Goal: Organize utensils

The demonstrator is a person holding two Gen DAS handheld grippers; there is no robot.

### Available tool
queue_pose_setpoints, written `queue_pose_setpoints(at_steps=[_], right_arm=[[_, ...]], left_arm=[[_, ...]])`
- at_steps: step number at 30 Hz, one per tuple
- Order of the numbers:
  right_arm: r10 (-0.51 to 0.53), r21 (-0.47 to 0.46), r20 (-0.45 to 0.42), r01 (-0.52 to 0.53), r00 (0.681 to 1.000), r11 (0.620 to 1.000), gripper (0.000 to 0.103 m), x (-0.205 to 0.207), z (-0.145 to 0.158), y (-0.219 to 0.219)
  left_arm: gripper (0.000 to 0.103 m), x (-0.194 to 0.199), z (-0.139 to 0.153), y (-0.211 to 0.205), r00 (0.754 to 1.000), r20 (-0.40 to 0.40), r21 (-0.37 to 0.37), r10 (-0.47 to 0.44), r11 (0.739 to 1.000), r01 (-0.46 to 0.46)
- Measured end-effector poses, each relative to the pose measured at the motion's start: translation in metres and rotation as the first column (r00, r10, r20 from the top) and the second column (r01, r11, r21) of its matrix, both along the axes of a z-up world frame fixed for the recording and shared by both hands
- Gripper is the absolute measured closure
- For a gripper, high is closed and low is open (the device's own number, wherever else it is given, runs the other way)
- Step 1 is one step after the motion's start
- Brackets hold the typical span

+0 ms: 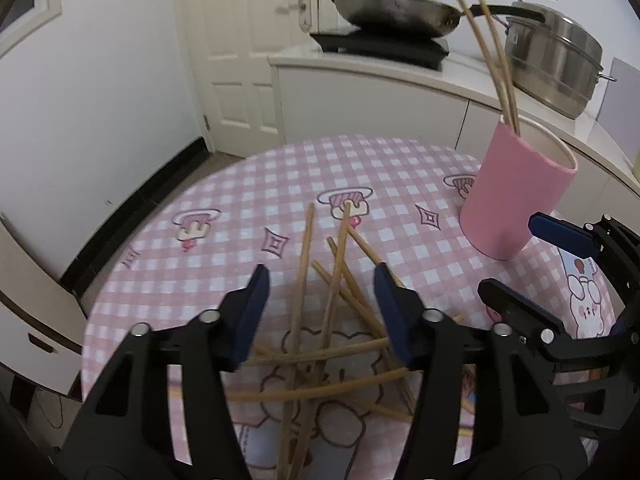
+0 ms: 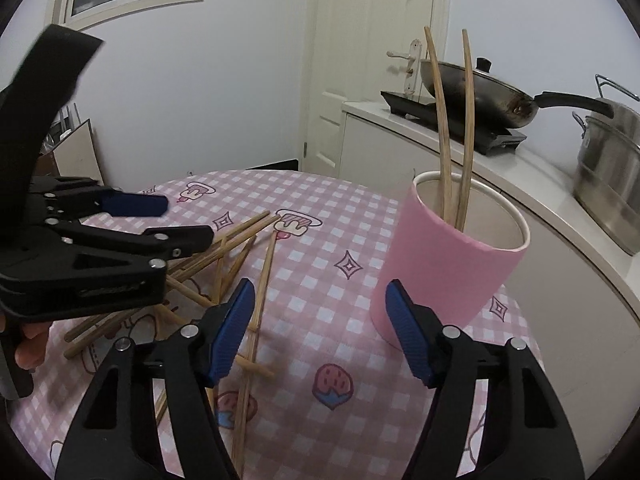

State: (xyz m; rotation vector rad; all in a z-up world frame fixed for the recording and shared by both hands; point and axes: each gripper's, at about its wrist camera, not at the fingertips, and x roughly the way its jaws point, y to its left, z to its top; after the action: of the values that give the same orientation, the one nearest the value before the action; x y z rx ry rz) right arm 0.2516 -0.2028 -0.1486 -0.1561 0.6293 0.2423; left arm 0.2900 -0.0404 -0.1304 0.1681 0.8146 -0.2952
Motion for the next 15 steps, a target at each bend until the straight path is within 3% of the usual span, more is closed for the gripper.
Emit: queue_pose_setpoints(at_steps=[6, 9, 13, 15], right_arm=[[0.004, 0.01, -0.011, -0.004, 1.0, 1.0, 0.039, 0.005, -0.003, 0.0], [0.01, 0.013, -0.014, -0.01, 1.0, 1.0, 0.039, 0.008, -0.005, 0.002], [0.012, 0.015, -0.017, -0.011, 1.0, 1.0, 0.039, 0.01, -0.006, 0.004], [0.01, 0.013, -0.017, -0.01, 1.0, 1.0, 0.039, 0.01, -0.006, 0.004]], left_arm=[[0.067, 0.018, -0.023, -0.008, 0.997, -0.075, 0.033, 0.001, 0.999, 0.002], [0.068, 0.021, -0.029, -0.009, 0.996, -0.094, 0.044, -0.001, 0.999, 0.005], [0.091, 0.022, -0.03, -0.009, 0.994, -0.108, 0.027, -0.013, 1.0, 0.016], [0.096, 0.023, -0.029, -0.008, 0.995, -0.103, 0.018, -0.012, 1.0, 0.014]])
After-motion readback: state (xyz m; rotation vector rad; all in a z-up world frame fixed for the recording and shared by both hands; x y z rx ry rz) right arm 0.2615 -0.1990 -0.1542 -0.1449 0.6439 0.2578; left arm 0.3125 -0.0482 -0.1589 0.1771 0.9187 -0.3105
